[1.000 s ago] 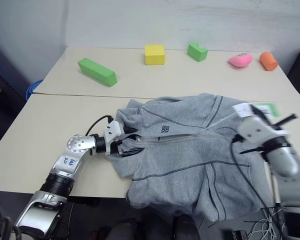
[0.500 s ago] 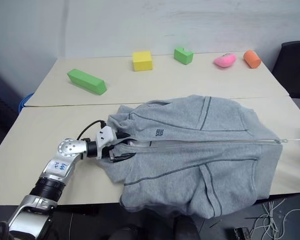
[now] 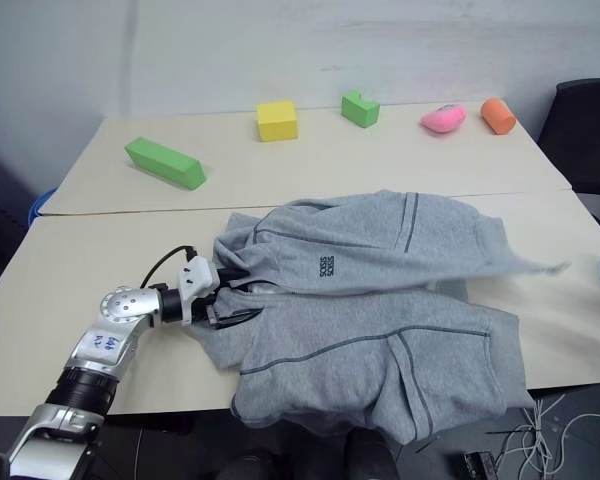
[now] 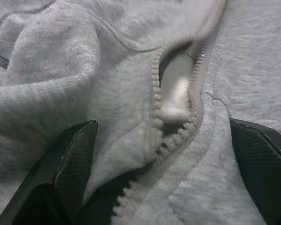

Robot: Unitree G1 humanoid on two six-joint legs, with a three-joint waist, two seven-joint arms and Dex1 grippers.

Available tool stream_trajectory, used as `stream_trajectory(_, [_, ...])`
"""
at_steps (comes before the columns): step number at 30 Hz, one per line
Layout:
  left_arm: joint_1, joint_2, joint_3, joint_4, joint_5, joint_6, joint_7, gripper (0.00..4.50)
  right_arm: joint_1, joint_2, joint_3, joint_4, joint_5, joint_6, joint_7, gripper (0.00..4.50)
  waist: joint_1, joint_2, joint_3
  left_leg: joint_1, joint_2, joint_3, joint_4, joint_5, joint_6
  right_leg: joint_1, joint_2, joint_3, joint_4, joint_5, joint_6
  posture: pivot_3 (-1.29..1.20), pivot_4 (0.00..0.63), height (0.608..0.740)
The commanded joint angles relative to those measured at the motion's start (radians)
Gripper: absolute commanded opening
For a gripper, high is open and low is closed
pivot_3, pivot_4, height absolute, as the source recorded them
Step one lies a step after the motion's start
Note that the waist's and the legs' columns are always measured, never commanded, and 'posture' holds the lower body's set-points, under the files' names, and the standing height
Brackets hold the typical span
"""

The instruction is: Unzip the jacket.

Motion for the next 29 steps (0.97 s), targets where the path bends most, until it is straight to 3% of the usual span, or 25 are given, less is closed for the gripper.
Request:
stream_trajectory(1, [0.056,0.039,0.026,-0.057,-0.064,0.093,-0.064,4.5,0.096,0.006,-0.077,-0.176,0.104,0.041,0.083,1.27,0.001,0.003,0.001,0.0,0.0,0.001,0.0,0.0,0.0,-0.001,0.0,0.001,0.001,0.0,0.0,0.0,0.15,0.74])
stream_trajectory(5, [0.064,0.091,0.117,-0.157,-0.2,0.151,-0.148,4.5,0.335,0.078,-0.177,-0.595,0.364,0.302,0.263,2.71,0.008,0.001,0.004,-0.002,-0.001,0.0,0.0,0.0,0.001,-0.002,-0.001,0.001,-0.001,0.0,0.0,0.0,0.15,0.74])
stream_trajectory(8, [0.083,0.155,0.176,-0.184,-0.266,0.195,-0.219,4.5,0.5,0.188,-0.255,-0.903,0.583,0.207,0.539,3.64,0.024,-0.007,0.008,-0.002,0.001,-0.003,0.0,-0.001,-0.002,-0.002,0.0,-0.001,-0.002,0.0,-0.001,0.0,0.15,0.74])
stream_trajectory(12, [0.138,0.222,0.227,-0.172,-0.242,0.128,-0.25,4.5,0.601,0.208,-0.264,-1.082,0.661,0.294,0.58,3.64,0.029,-0.008,0.009,-0.002,-0.001,-0.003,0.0,-0.003,-0.001,-0.002,-0.002,-0.001,-0.002,-0.001,-0.002,0.0,0.15,0.74])
stream_trajectory(16, [0.217,0.249,0.276,-0.19,-0.162,-0.012,-0.198,4.5,0.665,0.21,-0.152,-1.227,0.625,0.277,0.679,4.47,0.031,-0.011,0.011,-0.003,0.0,-0.004,0.0,-0.005,0.001,-0.003,-0.003,-0.001,-0.006,-0.001,-0.002,0.0,0.15,0.74])
stream_trajectory(18, [0.261,0.251,0.299,-0.231,-0.184,0.013,-0.184,4.5,0.667,0.219,-0.064,-1.277,0.581,0.261,0.697,4.47,0.032,-0.012,0.011,-0.004,0.0,-0.004,0.0,-0.005,0.001,-0.004,-0.003,-0.001,-0.006,-0.001,-0.002,0.0,0.15,0.74])
stream_trajectory(24, [0.41,0.226,0.319,-0.353,-0.202,0.034,-0.15,4.5,0.584,0.292,0.122,-1.234,0.461,0.188,0.673,4.47,0.039,-0.014,0.012,-0.008,-0.001,-0.004,0.001,-0.006,0.001,-0.009,-0.003,-0.001,-0.005,-0.001,-0.002,0.0,0.15,0.74])
stream_trajectory(29, [0.455,0.201,0.329,-0.413,-0.197,0.044,-0.088,4.5,0.491,0.344,0.183,-1.165,0.388,0.116,0.626,4.47,0.049,-0.014,0.012,-0.018,0.0,-0.004,0.01,-0.005,0.001,-0.018,-0.002,-0.002,0.0,-0.001,-0.002,0.0,0.15,0.74])
